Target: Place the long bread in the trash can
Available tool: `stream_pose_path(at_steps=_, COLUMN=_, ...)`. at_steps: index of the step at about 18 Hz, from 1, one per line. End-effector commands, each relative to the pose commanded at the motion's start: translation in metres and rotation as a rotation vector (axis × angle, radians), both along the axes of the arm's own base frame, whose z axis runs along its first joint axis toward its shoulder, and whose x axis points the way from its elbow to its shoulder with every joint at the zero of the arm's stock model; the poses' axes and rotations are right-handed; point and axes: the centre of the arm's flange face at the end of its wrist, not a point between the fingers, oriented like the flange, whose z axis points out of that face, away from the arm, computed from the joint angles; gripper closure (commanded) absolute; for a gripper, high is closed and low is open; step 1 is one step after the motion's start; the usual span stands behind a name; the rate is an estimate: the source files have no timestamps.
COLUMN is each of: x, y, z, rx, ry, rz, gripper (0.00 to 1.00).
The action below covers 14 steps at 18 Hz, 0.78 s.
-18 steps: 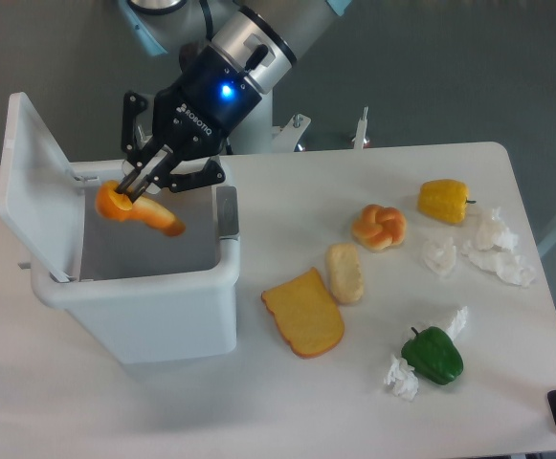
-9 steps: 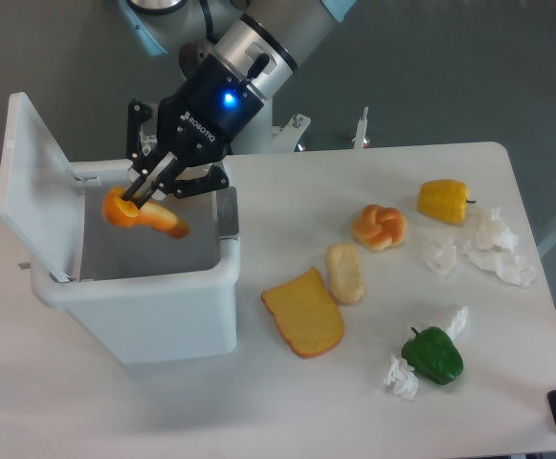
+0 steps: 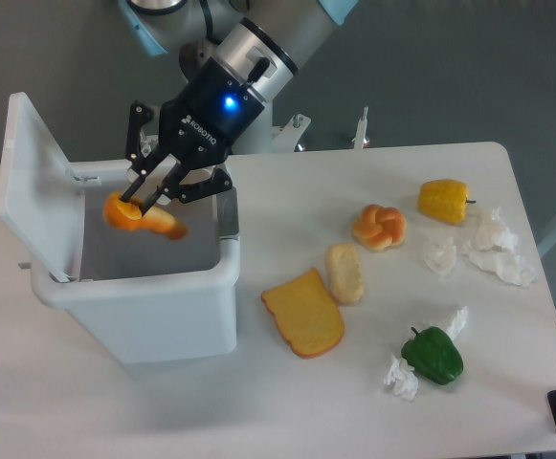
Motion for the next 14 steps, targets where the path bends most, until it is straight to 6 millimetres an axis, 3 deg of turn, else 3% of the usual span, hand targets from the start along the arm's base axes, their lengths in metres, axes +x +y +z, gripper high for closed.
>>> stream_pose_path(at_steps=9, x=0.001, y=-0.003, z=0.007, rx=0.017, ry=0.028, rz=-0.007, gripper=0.55)
stream_pose_path(at_steps=12, x=-0.011, y=-0.008, z=0.015, rx=0.027, ry=0.043, rz=0.015, gripper=0.51)
stream_pose_path(at_steps=14, x=-0.025, y=-0.016, z=0.029, rx=0.042, ry=0.066, rz=0.042, gripper=0.43)
